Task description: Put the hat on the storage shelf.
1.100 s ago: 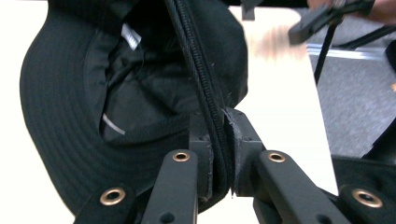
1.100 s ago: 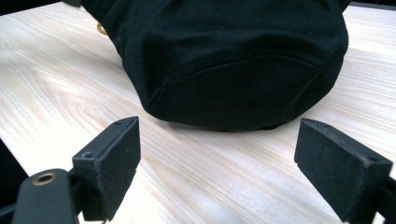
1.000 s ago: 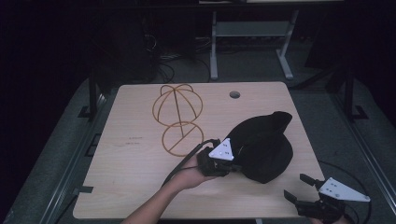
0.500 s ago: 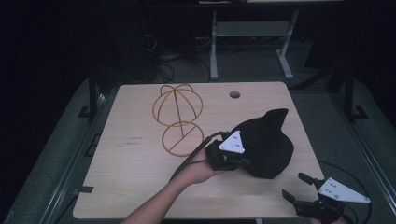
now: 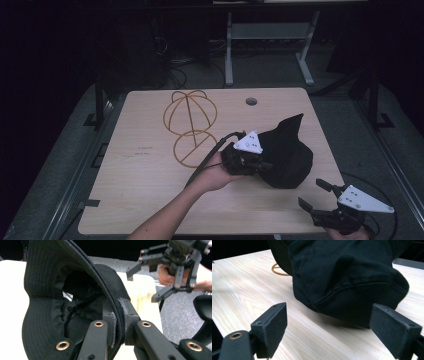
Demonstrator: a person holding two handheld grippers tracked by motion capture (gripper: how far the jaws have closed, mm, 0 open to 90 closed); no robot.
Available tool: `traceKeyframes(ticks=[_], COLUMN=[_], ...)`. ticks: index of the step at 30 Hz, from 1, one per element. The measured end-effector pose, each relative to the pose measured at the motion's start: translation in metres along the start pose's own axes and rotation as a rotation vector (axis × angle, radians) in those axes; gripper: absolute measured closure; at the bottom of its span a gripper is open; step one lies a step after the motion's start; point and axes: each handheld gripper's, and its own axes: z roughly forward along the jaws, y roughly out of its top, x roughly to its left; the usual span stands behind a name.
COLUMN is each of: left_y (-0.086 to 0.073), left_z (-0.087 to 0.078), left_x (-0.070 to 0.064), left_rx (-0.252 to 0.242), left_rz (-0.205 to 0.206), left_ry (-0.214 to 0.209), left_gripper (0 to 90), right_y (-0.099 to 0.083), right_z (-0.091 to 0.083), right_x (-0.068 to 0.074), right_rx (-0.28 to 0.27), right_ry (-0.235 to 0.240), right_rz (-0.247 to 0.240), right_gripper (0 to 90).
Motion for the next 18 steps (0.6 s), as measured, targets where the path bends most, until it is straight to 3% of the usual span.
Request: traceKeyframes(ticks=[9, 18], left_y=[0.017, 0.026], left_z=[-0.003, -0.005], left_x=[0.001, 0.001], left_rx=[-0.013, -0.009], left_rz=[-0.015, -0.002], left_ry=[-0.001, -0.004], left_gripper=[84.0, 84.0], right_y=[0.011, 0.024], right_z=[0.007, 0.02], right_x=[0.004, 0.006], right_rx=[-0.01, -0.003], right_ry=[0.019, 0.011], right_rz=[-0.032, -0.065], right_gripper=[14.3, 15.1])
